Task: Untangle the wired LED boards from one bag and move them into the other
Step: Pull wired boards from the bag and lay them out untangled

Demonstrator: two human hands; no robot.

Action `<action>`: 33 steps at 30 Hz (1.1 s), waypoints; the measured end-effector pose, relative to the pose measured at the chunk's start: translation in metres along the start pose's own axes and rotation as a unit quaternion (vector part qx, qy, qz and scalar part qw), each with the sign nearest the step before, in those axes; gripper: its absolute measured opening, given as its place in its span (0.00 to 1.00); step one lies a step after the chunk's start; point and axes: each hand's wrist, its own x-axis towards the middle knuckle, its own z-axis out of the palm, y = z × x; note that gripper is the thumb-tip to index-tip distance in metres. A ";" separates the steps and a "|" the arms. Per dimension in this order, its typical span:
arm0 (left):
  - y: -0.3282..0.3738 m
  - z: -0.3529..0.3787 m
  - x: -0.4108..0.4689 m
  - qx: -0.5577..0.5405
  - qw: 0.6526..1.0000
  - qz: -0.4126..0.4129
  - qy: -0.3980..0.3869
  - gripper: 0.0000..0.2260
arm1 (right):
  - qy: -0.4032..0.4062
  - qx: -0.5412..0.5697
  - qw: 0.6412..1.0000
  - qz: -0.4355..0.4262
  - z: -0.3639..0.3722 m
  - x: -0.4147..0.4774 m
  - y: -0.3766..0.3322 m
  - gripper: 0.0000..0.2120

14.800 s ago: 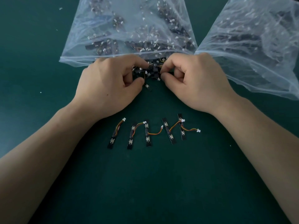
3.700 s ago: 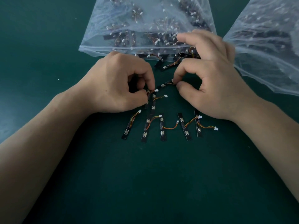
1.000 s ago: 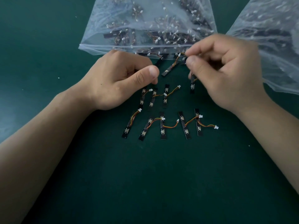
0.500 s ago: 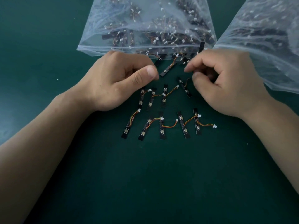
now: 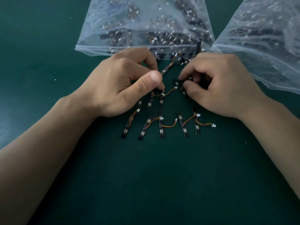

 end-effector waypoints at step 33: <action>0.000 0.002 0.002 0.006 1.000 -0.006 -0.004 0.33 | -0.049 0.021 0.994 -0.092 0.000 -0.002 0.002 0.08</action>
